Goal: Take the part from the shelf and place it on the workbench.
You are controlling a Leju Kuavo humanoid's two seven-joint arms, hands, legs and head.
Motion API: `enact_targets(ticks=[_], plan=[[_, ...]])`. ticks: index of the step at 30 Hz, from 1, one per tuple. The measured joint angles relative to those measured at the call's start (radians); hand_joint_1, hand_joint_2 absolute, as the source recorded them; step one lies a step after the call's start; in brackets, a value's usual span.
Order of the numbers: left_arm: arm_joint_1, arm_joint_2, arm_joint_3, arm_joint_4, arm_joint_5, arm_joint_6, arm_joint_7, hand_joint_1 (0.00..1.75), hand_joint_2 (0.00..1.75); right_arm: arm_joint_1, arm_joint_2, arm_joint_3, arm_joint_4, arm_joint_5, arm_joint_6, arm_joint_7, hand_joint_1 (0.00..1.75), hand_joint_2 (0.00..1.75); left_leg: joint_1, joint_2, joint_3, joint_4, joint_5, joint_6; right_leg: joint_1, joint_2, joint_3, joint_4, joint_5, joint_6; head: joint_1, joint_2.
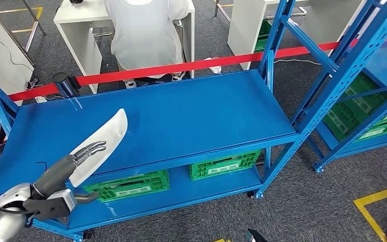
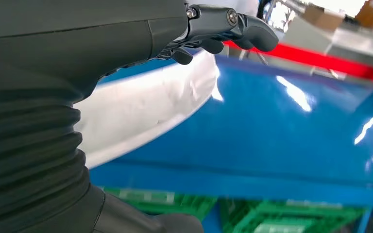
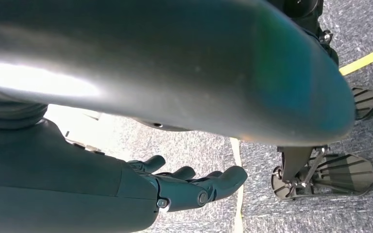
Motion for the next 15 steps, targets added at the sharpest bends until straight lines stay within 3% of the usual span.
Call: enact_targets(ticks=[7,15], plan=[[0.05,0.015,-0.031,-0.042,-0.012,-0.005,0.01,0.0,1.75,0.0,0.0,0.0,0.0,0.002,0.001,0.0,0.0,0.0,0.0,0.0,0.0,0.0,-0.001,-0.001,0.0,0.0,0.0,0.0,0.0,0.0,0.0,0.0],[0.05,0.013,-0.053,-0.037,-0.064,0.03,0.04,0.0,1.75,0.0,0.0,0.0,0.0,0.003,0.0,0.0,0.0,0.0,0.0,0.0,0.001,0.0,-0.001,-0.001,0.0,0.0,0.0,0.0,0.0,0.0,0.0,0.0]])
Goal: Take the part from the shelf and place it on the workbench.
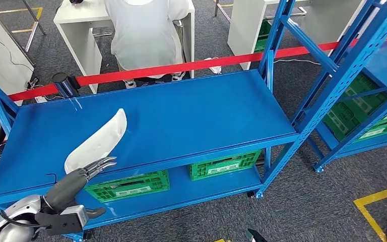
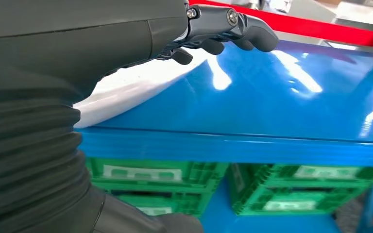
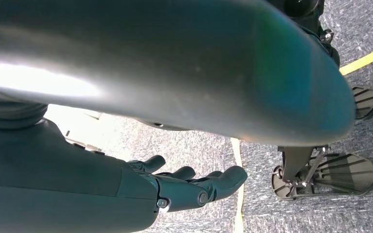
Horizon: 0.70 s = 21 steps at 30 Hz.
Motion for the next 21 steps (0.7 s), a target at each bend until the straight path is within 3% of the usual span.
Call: enact_targets(ticks=[7,14,21], plan=[[-0.021,-0.066,-0.043,0.073,-0.177,0.331,0.101,0.0,1.75,-0.001,0.0,0.0,0.0,0.002,-0.002,0.0,0.0,0.0,0.0,0.0,0.0,0.0,0.0,0.001,-0.001,0.0,0.001,0.0,0.0,0.0,0.0,0.0],[-0.023,-0.078,-0.049,0.079,-0.203,0.377,0.115,0.0,1.75,-0.001,0.001,0.0,0.0,0.003,-0.002,0.0,0.0,0.0,-0.001,0.0,0.0,0.0,-0.001,0.001,-0.001,0.0,0.001,0.0,0.0,0.0,0.0,0.0],[-0.062,-0.166,-0.088,0.19,-0.294,0.541,0.205,0.0,1.75,-0.001,0.001,0.0,0.0,0.014,0.0,0.0,0.0,0.0,-0.001,0.0,0.001,0.0,-0.001,0.001,-0.001,0.0,0.001,0.0,0.0,0.0,0.0,0.0]])
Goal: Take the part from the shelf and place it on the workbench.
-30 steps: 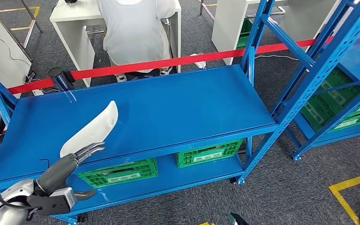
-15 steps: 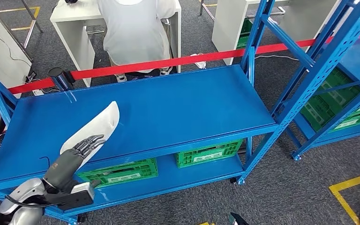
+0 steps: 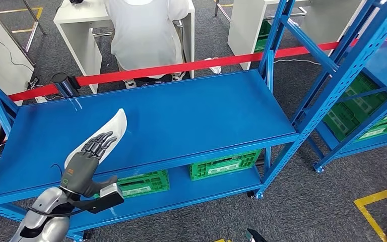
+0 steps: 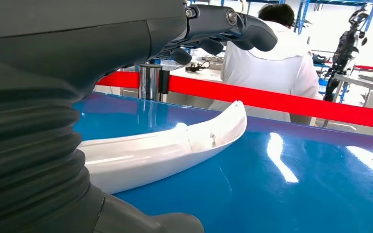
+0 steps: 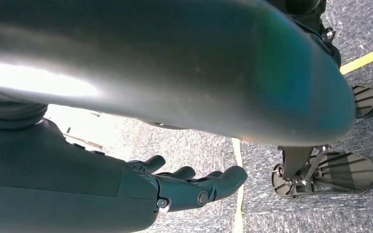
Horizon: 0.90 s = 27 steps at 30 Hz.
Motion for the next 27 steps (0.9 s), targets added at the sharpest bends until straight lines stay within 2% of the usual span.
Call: enact_targets(ticks=[5,18,19,22,23,27], plan=[[-0.045,-0.03,-0.017,0.105,0.009,0.009,-0.008,0.0,1.75,0.0,0.0,0.0,0.0,0.005,0.0,0.0,0.0,0.0,0.0,0.001,0.0,0.0,0.0,0.0,0.0,0.0,0.0,0.0,0.0,0.0,0.0,0.0],[-0.071,-0.032,-0.04,0.189,0.013,0.0,-0.011,0.0,1.75,0.001,0.0,0.0,0.0,0.01,0.001,0.0,0.0,0.0,0.0,0.001,0.0,0.0,0.0,0.0,0.0,0.0,0.0,0.0,0.0,0.0,0.0,0.0],[-0.072,-0.032,-0.041,0.192,0.013,-0.001,-0.009,0.09,1.75,0.001,0.0,0.0,0.0,0.01,0.001,0.0,0.0,0.0,0.0,0.001,0.0,0.0,-0.001,0.0,0.0,0.0,0.0,0.0,0.0,0.0,0.0,0.0],[-0.085,-0.035,-0.05,0.216,-0.002,0.005,0.011,1.4,1.75,0.0,0.0,0.0,0.0,0.012,0.001,0.0,0.0,0.0,0.0,0.0,0.0,0.0,0.0,0.0,0.0,0.0,0.0,0.0,0.0,0.0,0.0,0.0],[-0.094,-0.039,-0.054,0.233,-0.011,0.011,0.019,1.75,1.75,0.0,0.0,0.0,0.0,0.012,0.001,0.0,0.0,0.0,0.0,0.0,0.0,0.0,0.0,0.0,0.0,0.0,0.0,0.0,0.0,0.0,0.0,0.0],[-0.145,-0.061,-0.068,0.338,-0.045,0.046,0.031,1.75,1.75,0.0,0.0,0.0,0.0,0.01,0.0,0.0,0.0,0.0,0.0,0.0,0.001,0.0,0.0,0.0,0.0,0.0,0.001,0.0,0.0,0.0,0.0,0.0]])
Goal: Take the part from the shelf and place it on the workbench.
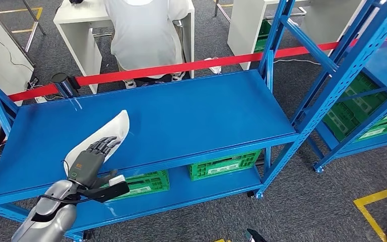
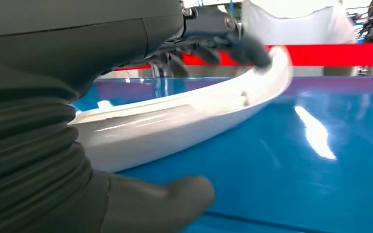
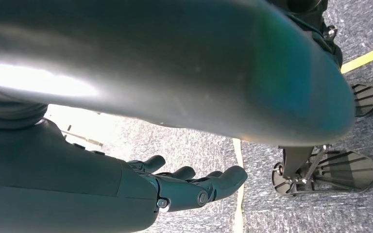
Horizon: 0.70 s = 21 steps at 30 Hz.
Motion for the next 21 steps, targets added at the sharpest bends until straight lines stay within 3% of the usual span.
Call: enact_targets(ticks=[6,13,17,21], plan=[[-0.069,-0.035,-0.005,0.162,-0.004,0.04,-0.013,1.75,1.75,0.0,0.0,0.0,0.0,-0.003,0.001,0.0,0.0,0.0,0.0,0.0,0.0,0.0,0.0,0.0,0.0,0.0,0.001,0.0,0.0,0.0,0.0,0.0],[-0.083,-0.053,-0.006,0.213,-0.065,0.11,0.044,1.75,1.75,0.0,0.0,0.0,0.0,-0.001,0.002,0.0,0.0,0.0,0.0,0.0,0.001,0.0,0.0,0.0,0.0,0.0,0.002,0.0,0.0,0.001,0.0,0.0],[-0.084,-0.055,-0.006,0.218,-0.101,0.139,0.07,1.75,1.75,0.0,0.0,0.0,0.0,-0.001,0.002,0.0,0.0,1.75,0.0,0.0,0.002,0.0,-0.001,0.0,0.0,0.0,0.003,0.0,-0.001,0.001,0.0,0.0],[-0.085,-0.059,-0.003,0.219,-0.125,0.145,0.076,1.75,1.75,0.0,0.0,0.0,0.0,-0.001,0.002,0.0,0.0,1.75,0.0,0.0,0.003,0.0,-0.001,0.0,0.0,0.0,0.004,0.0,-0.001,0.001,0.0,0.0]])
